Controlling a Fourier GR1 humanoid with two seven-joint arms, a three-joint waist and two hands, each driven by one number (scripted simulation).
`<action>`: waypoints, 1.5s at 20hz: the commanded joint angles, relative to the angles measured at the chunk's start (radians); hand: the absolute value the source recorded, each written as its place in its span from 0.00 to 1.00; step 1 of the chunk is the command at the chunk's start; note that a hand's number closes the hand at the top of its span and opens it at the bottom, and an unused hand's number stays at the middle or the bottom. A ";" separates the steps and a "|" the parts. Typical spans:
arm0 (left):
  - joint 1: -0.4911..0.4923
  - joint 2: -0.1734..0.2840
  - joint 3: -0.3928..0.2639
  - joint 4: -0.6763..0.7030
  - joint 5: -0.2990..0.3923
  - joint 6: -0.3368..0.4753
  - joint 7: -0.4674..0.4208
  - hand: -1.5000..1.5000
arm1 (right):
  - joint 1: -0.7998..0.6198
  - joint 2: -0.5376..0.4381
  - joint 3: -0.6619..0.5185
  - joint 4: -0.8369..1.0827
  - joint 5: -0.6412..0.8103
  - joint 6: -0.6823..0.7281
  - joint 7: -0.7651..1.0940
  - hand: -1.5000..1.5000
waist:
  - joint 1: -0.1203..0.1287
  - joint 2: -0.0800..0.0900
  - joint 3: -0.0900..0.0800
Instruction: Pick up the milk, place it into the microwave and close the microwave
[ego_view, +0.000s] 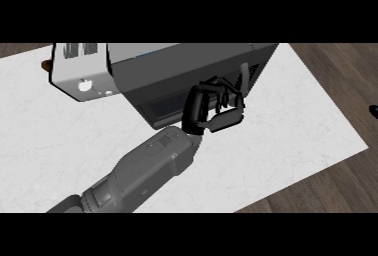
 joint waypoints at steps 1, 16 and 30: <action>-0.067 0.000 0.029 0.092 0.024 -0.020 0.034 1.00 | -0.006 -0.016 -0.013 0.003 -0.022 -0.002 0.010 0.00 | -0.009 0.013 -0.002; -0.084 0.000 -0.061 0.174 0.021 0.022 0.067 1.00 | -0.028 -0.055 0.007 -0.015 -0.118 0.062 0.026 0.00 | 0.000 0.007 0.003; -0.024 0.000 -0.075 0.223 0.126 0.076 0.113 1.00 | 0.021 -0.096 -0.046 -0.047 -0.177 0.050 0.047 0.00 | 0.078 -0.009 -0.003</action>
